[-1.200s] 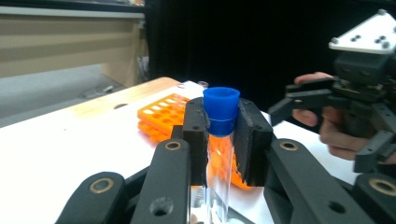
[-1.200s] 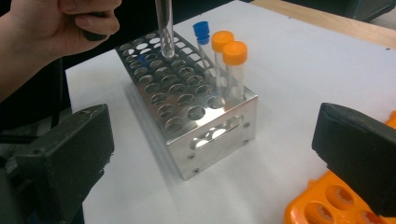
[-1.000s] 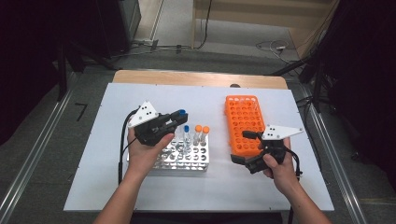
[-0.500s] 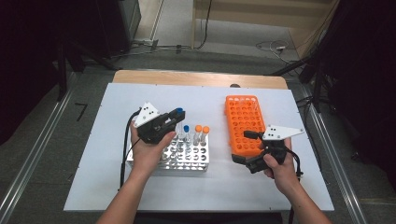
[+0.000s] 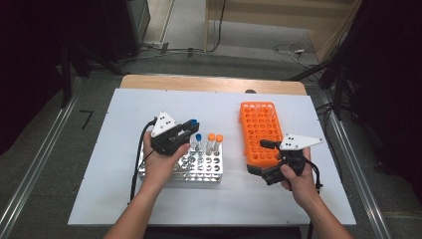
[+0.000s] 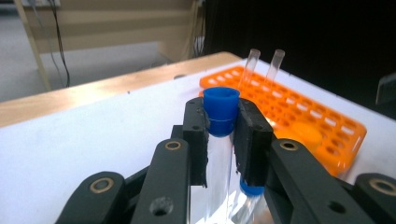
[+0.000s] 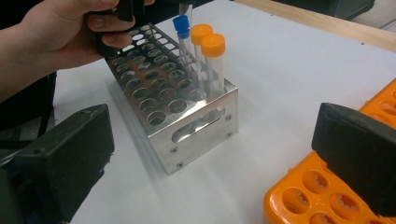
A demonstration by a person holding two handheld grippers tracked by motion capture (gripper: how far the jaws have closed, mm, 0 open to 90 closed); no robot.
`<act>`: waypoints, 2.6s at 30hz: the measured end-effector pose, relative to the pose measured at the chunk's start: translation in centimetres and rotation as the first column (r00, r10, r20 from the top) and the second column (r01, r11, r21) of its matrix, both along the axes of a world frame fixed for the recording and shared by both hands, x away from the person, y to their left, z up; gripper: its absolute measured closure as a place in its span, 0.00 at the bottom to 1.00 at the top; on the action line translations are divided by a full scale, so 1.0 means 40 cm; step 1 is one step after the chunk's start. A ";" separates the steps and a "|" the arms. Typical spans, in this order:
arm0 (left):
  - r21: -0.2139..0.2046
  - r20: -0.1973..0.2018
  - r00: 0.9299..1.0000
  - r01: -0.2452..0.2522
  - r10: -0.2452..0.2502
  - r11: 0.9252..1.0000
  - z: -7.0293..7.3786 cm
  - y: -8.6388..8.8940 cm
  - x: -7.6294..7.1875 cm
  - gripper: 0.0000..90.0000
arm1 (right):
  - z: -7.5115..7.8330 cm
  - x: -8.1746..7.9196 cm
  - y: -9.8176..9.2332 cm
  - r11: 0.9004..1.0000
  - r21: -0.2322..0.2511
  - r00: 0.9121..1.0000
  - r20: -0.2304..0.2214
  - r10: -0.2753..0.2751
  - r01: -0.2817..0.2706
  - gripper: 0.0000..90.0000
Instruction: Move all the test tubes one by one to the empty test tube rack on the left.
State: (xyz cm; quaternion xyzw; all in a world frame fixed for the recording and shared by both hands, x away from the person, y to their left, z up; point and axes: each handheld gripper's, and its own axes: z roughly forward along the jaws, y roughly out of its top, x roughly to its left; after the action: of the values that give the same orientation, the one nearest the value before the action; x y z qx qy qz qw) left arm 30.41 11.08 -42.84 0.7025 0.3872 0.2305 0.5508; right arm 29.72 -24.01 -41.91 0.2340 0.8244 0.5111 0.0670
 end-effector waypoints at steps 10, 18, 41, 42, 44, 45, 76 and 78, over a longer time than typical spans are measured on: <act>0.076 -0.068 0.998 0.006 -0.001 0.997 -0.001 0.001 -0.009 0.85 | 0.000 0.003 -0.007 1.000 0.001 1.000 -0.001 -0.009 0.009 0.00; 0.097 -0.146 0.989 0.037 -0.023 0.995 -0.021 0.007 -0.012 0.83 | -0.001 0.006 -0.010 1.000 0.002 1.000 -0.001 -0.012 0.012 0.00; -0.114 -0.094 0.982 0.152 -0.163 0.982 0.015 0.059 -0.050 0.09 | -0.003 0.085 -0.066 0.989 0.044 0.990 -0.011 -0.140 0.140 0.00; -0.123 -0.095 0.981 0.159 -0.171 0.980 0.014 0.062 -0.050 0.07 | -0.003 0.091 -0.070 0.988 0.049 0.989 -0.014 -0.147 0.147 0.00; -0.128 -0.092 0.979 0.170 -0.182 0.977 0.012 0.065 -0.051 0.03 | -0.001 0.105 -0.077 0.985 0.057 0.986 -0.019 -0.163 0.164 0.00; -0.137 -0.090 0.978 0.175 -0.188 0.975 0.012 0.066 -0.052 0.01 | -0.001 0.112 -0.080 0.984 0.057 0.985 -0.019 -0.170 0.171 0.00; -0.144 -0.094 0.975 0.187 -0.202 0.972 0.012 0.062 -0.058 0.00 | -0.122 0.347 -0.100 0.868 -0.157 0.879 -0.006 -0.477 0.470 0.52; -0.143 -0.095 0.975 0.187 -0.202 0.972 0.012 0.062 -0.058 0.00 | -0.126 0.348 -0.097 0.876 -0.149 0.886 0.004 -0.463 0.459 0.56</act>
State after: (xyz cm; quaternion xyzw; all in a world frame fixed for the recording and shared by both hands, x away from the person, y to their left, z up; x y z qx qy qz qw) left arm 28.11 13.55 -42.38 0.7103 0.3603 0.1104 0.5945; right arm 43.64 -27.91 -46.95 0.4258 0.7810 0.4152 0.1906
